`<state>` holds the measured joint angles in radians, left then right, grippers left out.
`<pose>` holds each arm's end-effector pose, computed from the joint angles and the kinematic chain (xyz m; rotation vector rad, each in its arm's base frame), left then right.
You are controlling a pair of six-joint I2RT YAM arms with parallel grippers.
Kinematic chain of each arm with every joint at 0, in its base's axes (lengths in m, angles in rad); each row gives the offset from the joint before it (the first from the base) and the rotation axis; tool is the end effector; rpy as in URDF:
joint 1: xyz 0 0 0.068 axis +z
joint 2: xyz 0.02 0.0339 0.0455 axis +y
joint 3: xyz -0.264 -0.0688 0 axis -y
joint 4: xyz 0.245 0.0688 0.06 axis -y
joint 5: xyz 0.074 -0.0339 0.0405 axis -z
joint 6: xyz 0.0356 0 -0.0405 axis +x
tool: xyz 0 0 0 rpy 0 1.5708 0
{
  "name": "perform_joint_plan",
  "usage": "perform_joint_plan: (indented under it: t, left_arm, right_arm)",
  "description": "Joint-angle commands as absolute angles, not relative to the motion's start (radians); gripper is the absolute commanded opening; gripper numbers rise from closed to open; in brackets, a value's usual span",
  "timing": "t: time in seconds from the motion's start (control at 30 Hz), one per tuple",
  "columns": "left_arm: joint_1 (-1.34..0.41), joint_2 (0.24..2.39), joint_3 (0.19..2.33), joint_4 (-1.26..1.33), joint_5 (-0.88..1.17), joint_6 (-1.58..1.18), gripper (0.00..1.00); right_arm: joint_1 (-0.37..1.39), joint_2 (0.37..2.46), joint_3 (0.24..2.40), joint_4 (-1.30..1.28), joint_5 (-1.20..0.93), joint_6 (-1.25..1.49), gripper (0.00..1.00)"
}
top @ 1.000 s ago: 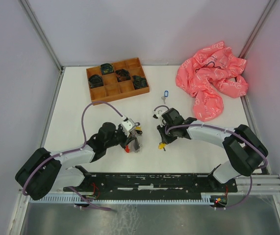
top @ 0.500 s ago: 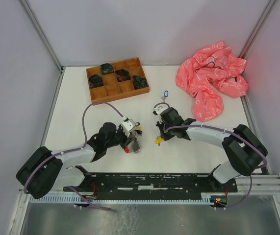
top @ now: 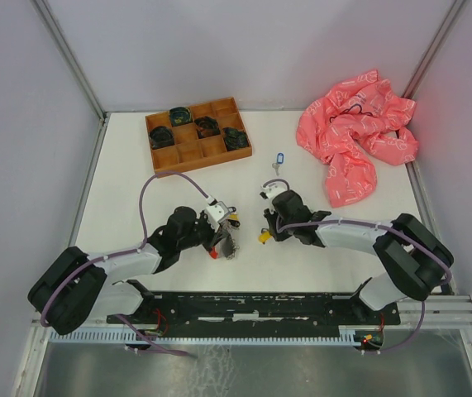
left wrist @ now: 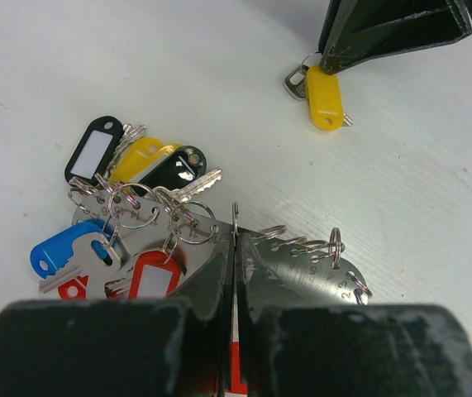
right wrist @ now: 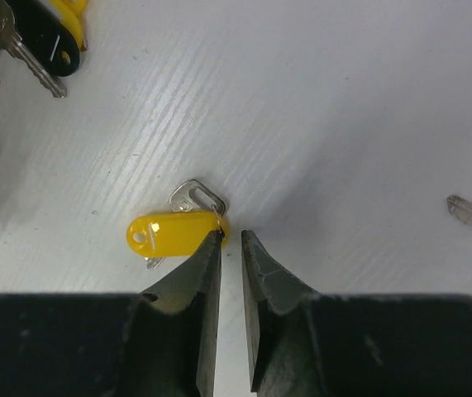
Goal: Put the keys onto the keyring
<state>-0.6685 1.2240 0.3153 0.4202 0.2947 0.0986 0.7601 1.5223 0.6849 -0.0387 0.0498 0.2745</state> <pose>0.1691 -0.1467 0.1547 0.9563 1.8710 -0.6517 0.2084 0.1957 0.1512 -0.5759 2.4185 0.3913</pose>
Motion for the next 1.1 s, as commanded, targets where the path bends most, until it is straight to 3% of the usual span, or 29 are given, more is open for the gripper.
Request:
perform_joint_plan:
  t: [0.0, 1.07]
  left_arm:
    - [-0.663, 1.222, 0.354, 0.463, 0.321, 0.089, 0.03]
    - [-0.662, 1.244, 0.351, 0.477, 0.387, 0.110, 0.03]
  right_arm:
    - [0.762, 1.469, 0.650, 0.070, 0.051, 0.273, 0.24]
    - [0.742, 1.470, 0.569, 0.247, -0.014, 0.229, 0.25]
